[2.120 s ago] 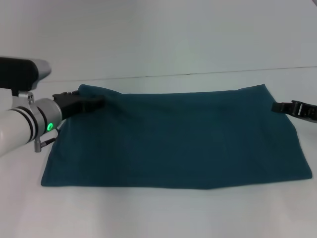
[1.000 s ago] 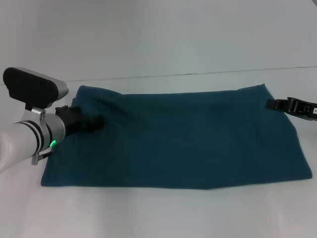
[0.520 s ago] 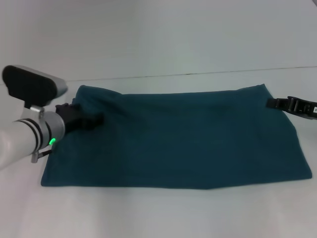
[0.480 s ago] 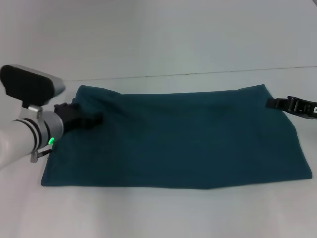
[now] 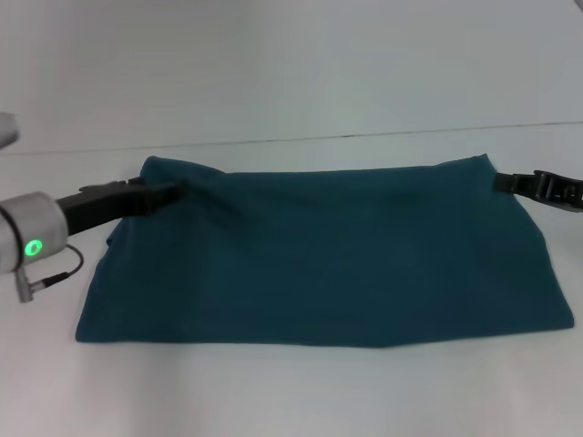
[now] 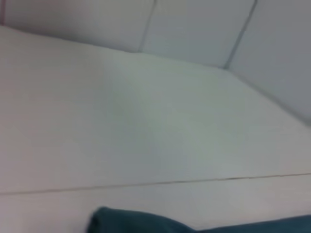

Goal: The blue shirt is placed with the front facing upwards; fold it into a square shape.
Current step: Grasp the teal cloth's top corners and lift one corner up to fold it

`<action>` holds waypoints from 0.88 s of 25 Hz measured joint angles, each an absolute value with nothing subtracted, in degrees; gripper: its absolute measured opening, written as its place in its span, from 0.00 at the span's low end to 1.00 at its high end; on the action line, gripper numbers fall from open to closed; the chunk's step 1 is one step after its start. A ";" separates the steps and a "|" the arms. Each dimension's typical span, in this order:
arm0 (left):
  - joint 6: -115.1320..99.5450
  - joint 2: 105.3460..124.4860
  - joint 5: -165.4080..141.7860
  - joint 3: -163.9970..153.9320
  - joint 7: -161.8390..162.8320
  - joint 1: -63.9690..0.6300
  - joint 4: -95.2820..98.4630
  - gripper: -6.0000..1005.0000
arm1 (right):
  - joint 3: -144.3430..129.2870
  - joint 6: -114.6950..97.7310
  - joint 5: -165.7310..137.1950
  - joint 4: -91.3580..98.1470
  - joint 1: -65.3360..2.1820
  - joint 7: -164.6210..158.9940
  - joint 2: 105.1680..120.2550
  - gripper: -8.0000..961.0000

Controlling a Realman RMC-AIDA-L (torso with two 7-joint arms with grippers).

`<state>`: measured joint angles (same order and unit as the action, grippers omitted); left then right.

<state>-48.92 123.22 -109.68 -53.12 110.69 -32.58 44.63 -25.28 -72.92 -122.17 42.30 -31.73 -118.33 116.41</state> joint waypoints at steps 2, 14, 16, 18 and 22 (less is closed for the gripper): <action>-54.14 123.18 -110.76 -51.03 112.54 -31.55 46.69 0.77 | -25.50 -73.03 -122.16 42.35 -31.73 -118.14 116.36 0.10; -73.24 123.02 -116.42 -42.61 114.20 -28.82 50.32 0.78 | -26.41 -77.35 -122.19 41.88 -30.78 -108.33 116.29 0.11; -74.91 122.93 -117.82 -42.25 114.19 -28.70 50.50 0.78 | -26.43 -78.56 -122.18 42.02 -30.47 -106.02 116.27 0.19; -75.44 122.88 -118.44 -41.85 114.30 -28.52 50.63 0.78 | -26.39 -79.47 -122.17 42.09 -30.16 -104.33 116.25 0.27; -77.01 122.90 -118.67 -40.13 115.09 -28.16 50.76 0.78 | -26.35 -82.13 -122.16 42.25 -29.44 -102.31 115.76 0.41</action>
